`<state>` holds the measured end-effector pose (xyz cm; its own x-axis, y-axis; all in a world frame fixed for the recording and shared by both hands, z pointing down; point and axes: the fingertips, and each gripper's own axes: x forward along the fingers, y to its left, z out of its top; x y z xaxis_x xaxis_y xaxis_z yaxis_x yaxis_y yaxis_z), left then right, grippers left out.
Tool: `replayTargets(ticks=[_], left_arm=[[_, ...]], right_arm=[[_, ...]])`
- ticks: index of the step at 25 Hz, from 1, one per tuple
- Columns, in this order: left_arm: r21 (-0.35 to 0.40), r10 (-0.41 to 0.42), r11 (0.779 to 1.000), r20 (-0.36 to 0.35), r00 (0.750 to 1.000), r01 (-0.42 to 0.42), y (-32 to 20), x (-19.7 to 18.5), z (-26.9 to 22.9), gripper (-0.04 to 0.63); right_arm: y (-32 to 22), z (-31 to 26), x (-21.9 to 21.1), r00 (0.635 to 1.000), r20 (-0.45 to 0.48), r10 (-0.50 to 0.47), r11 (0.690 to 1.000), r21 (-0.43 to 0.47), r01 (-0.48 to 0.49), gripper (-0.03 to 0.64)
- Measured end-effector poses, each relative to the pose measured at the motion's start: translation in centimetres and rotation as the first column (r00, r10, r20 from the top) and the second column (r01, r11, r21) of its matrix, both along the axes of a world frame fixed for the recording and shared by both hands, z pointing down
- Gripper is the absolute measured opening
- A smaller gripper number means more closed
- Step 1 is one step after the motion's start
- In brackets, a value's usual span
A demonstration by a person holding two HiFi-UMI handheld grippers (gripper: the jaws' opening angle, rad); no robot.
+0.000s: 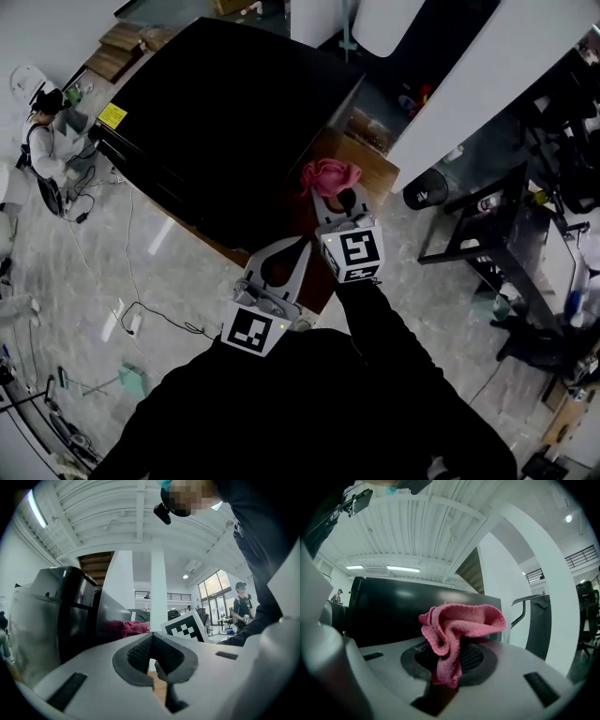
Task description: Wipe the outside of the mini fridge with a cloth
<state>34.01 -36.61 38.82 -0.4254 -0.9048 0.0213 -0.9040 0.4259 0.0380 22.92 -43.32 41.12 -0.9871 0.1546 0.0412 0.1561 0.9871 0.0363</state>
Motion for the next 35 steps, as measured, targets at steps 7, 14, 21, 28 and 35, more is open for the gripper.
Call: replayTargets(ticks=[7, 14, 21, 28, 35], left_arm=[[-0.005, -0.073, 0.997, -0.016, 0.997, 0.073, -3.4, -2.0, 0.6, 0.005], [0.0, -0.093, 0.996, -0.008, 0.996, 0.093, -5.5, -2.8, 0.6, 0.005], [0.011, -0.104, 0.994, -0.049, 0.993, 0.105, -6.1, -3.3, 0.3, 0.005], [0.045, -0.025, 0.999, -0.009, 1.0, 0.025, -5.0, -2.7, -2.4, 0.005], [0.01, 0.054, 0.999, -0.044, 0.998, -0.053, -0.8, 0.4, 1.8, 0.005]], right_arm=[[-3.5, 0.4, -2.8, 0.999, -0.017, -0.04, 0.999, 0.004, 0.04, 0.083], [-7.2, 1.4, -5.8, 0.998, -0.064, -0.015, 1.0, 0.014, 0.016, 0.084], [-11.5, 3.7, -8.3, 0.988, -0.139, 0.069, 0.997, 0.024, -0.067, 0.084], [-12.4, -0.3, -4.1, 0.99, -0.05, 0.135, 0.991, 0.032, -0.133, 0.084], [-6.0, 2.2, 4.5, 0.99, -0.072, 0.119, 0.992, 0.037, -0.117, 0.086]])
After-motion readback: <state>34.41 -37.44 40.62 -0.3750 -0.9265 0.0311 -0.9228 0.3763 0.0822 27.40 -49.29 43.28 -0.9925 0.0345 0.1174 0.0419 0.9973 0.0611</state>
